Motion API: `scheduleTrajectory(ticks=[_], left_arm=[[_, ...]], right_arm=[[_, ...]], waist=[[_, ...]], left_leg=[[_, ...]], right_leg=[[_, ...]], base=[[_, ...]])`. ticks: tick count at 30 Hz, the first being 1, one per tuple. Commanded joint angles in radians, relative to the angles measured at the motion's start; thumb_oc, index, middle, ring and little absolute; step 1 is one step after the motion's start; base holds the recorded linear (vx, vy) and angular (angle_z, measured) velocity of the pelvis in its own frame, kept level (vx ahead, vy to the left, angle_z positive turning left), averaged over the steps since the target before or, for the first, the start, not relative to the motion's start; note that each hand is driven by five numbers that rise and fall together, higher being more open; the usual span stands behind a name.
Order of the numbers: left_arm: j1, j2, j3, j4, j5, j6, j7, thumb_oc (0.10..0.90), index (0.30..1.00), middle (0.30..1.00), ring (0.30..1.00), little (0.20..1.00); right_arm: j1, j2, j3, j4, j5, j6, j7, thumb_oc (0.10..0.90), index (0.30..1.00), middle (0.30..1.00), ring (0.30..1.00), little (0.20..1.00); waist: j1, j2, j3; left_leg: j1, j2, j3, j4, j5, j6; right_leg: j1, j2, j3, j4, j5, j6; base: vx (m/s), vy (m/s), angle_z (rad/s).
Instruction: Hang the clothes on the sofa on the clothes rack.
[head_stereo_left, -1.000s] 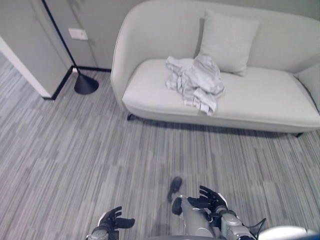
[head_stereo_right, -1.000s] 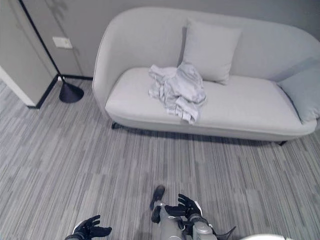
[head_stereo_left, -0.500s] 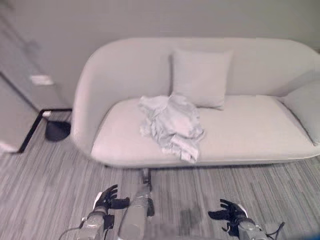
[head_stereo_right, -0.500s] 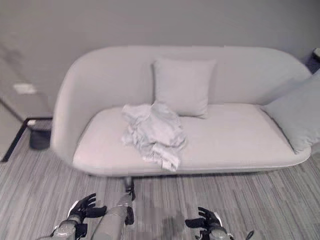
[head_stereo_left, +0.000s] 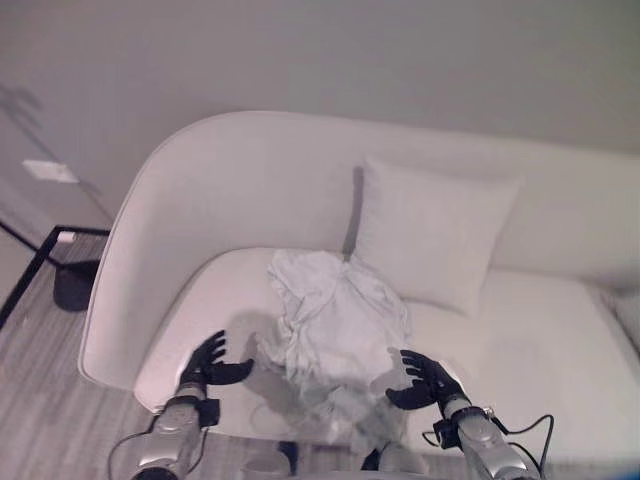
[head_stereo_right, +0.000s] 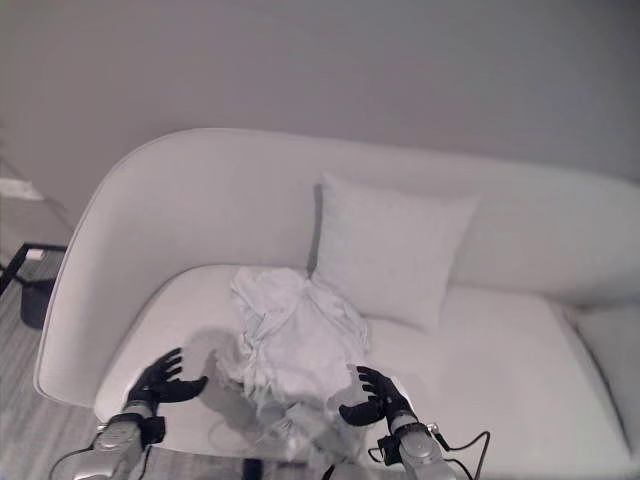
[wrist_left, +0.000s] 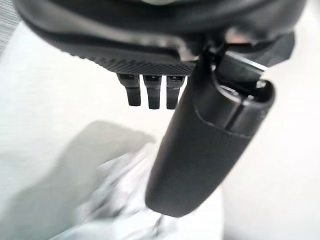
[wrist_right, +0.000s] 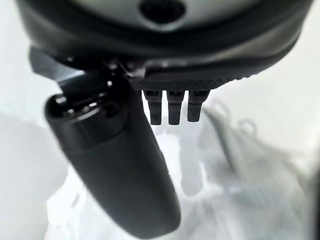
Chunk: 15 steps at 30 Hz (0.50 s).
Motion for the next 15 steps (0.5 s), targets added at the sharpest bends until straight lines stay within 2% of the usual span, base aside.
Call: scheduleTrajectory(ticks=[1,4,6,9,15], left_arm=[[0.016,-0.047,-0.03,-0.055,-0.044,-0.048,-0.024,0.8,0.9,0.9,0.9,0.9],[0.031,-0.045,-0.024,-0.091,-0.029,-0.048,-0.024,0.8,0.9,0.9,0.9,0.9],[0.051,-0.024,-0.023,-0.229,0.001,-0.057,-0.04,0.8,0.9,0.9,0.9,0.9],[0.039,-0.009,-0.027,-0.3,0.002,-0.061,-0.048,0.8,0.9,0.9,0.9,0.9],[-0.143,0.044,-0.077,-0.398,-0.01,-0.077,-0.038,0.8,0.9,0.9,0.9,0.9]], right_arm=[[0.0,-0.093,-0.085,-0.026,-0.016,-0.038,-0.033,0.8,0.9,0.9,0.9,0.9],[0.016,-0.092,-0.096,-0.05,-0.021,-0.037,-0.028,0.8,0.9,0.9,0.9,0.9],[0.034,-0.096,-0.128,-0.091,-0.01,-0.044,-0.029,0.8,0.9,0.9,0.9,0.9],[0.02,-0.103,-0.129,-0.09,-0.014,-0.042,-0.028,0.8,0.9,0.9,0.9,0.9],[-0.124,-0.122,-0.038,-0.035,-0.043,-0.02,-0.022,0.8,0.9,0.9,0.9,0.9]], waist=[[-0.033,0.024,-0.015],[-0.035,0.029,-0.021],[-0.043,0.042,-0.032],[-0.045,0.05,-0.036],[-0.042,0.064,-0.036]], left_leg=[[-0.144,0.107,0.044,-0.042,0.094,-0.007],[-0.133,0.111,0.045,-0.042,0.092,-0.013],[-0.11,0.112,0.052,-0.042,0.079,-0.019],[-0.091,0.111,0.054,-0.042,0.069,-0.02],[-0.086,0.103,0.053,-0.042,0.056,-0.018]], right_leg=[[0.105,0.006,-0.038,0.003,-0.123,0.074],[0.12,0.013,-0.04,0.003,-0.131,0.073],[0.141,0.014,-0.048,0.003,-0.138,0.07],[0.155,0.015,-0.047,0.003,-0.143,0.069],[0.154,0.007,-0.047,0.003,-0.138,0.07]], base=[[0.07,-0.088,0.14],[0.05,-0.041,0.11],[0.08,-0.02,-0.09],[0.05,0.011,-0.05],[0.04,0.008,-0.01]])
